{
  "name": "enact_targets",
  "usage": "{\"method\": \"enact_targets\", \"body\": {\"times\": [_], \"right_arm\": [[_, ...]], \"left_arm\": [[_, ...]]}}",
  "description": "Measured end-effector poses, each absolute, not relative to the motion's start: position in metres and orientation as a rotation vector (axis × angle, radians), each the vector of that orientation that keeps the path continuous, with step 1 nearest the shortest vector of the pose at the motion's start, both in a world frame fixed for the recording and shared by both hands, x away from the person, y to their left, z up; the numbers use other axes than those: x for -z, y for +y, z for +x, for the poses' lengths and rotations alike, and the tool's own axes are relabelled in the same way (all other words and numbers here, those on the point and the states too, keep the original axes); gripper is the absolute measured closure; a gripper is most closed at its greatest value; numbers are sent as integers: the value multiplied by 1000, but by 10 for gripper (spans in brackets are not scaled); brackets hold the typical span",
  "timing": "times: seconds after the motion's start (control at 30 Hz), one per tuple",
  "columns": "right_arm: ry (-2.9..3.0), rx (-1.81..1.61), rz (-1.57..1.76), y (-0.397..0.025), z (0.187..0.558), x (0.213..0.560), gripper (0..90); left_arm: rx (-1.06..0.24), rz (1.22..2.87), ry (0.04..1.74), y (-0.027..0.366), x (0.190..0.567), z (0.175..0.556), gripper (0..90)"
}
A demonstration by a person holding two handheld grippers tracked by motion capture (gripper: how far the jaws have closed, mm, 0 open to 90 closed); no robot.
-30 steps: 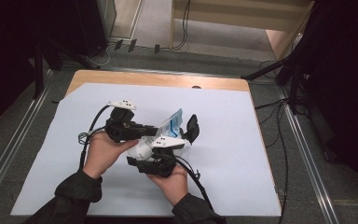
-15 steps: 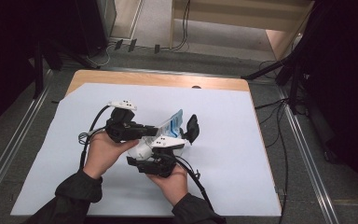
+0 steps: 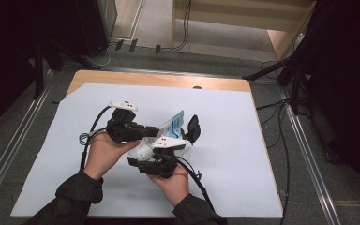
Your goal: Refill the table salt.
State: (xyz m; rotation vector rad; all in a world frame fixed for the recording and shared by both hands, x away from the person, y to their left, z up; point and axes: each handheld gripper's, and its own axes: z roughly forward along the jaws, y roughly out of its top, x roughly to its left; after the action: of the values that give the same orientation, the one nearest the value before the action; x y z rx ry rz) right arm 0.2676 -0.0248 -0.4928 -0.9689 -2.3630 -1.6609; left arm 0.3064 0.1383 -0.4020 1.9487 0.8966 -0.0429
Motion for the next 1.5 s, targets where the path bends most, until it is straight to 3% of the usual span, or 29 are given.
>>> {"method": "enact_targets", "body": {"times": [1.5], "right_arm": [[-2379, 1669, -963, -25, 268, 492, 592]], "left_arm": [[35, 1949, 899, 137, 402, 306, 896]]}}
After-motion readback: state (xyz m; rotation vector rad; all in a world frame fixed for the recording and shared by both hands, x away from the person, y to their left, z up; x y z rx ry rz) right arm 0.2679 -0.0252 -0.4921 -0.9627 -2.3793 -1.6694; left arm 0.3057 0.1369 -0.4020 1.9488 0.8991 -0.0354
